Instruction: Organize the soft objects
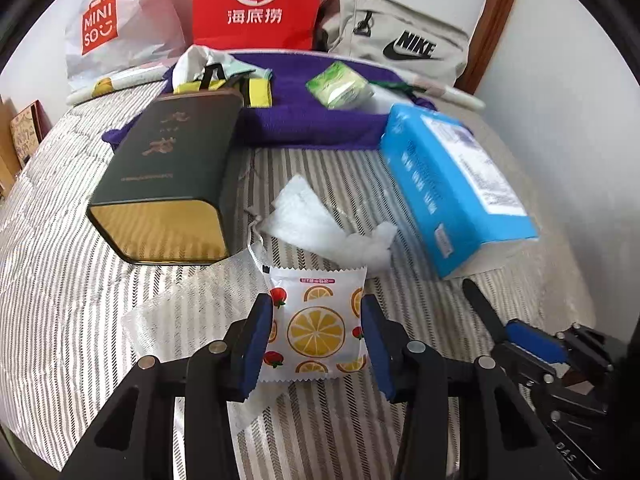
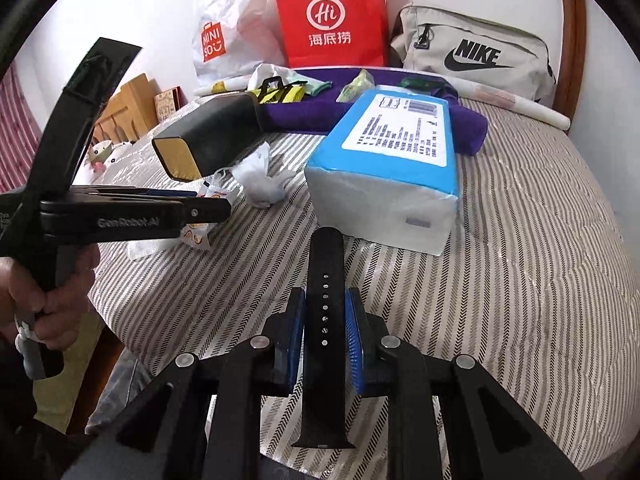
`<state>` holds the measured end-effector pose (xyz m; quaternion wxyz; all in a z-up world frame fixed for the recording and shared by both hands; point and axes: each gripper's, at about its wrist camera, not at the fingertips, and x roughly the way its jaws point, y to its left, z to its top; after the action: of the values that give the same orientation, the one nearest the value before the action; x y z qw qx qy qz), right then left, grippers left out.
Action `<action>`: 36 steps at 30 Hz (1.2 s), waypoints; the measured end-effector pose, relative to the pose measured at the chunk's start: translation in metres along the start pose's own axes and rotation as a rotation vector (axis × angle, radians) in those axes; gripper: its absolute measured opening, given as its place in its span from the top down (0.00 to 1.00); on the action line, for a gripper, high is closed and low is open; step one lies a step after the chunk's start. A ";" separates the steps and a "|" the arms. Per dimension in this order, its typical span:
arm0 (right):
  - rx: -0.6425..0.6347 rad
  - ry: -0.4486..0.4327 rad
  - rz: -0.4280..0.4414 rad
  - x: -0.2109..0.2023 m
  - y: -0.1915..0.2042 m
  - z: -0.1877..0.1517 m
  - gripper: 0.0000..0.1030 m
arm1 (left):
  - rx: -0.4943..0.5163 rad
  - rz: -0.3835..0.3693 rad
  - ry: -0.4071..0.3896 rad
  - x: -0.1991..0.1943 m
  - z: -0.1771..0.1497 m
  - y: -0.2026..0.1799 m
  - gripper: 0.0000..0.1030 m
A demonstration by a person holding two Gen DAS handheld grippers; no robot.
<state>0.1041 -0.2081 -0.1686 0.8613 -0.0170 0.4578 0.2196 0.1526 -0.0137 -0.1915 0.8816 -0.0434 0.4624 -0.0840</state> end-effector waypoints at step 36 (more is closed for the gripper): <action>0.000 -0.116 0.019 -0.040 0.009 0.107 0.80 | -0.035 -0.090 -0.137 -0.078 0.072 0.048 0.58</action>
<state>0.1644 -0.1901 -0.0729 0.8843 0.0001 0.4073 0.2283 0.1733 0.0483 -0.0947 0.9055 -0.0855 0.4001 -0.1124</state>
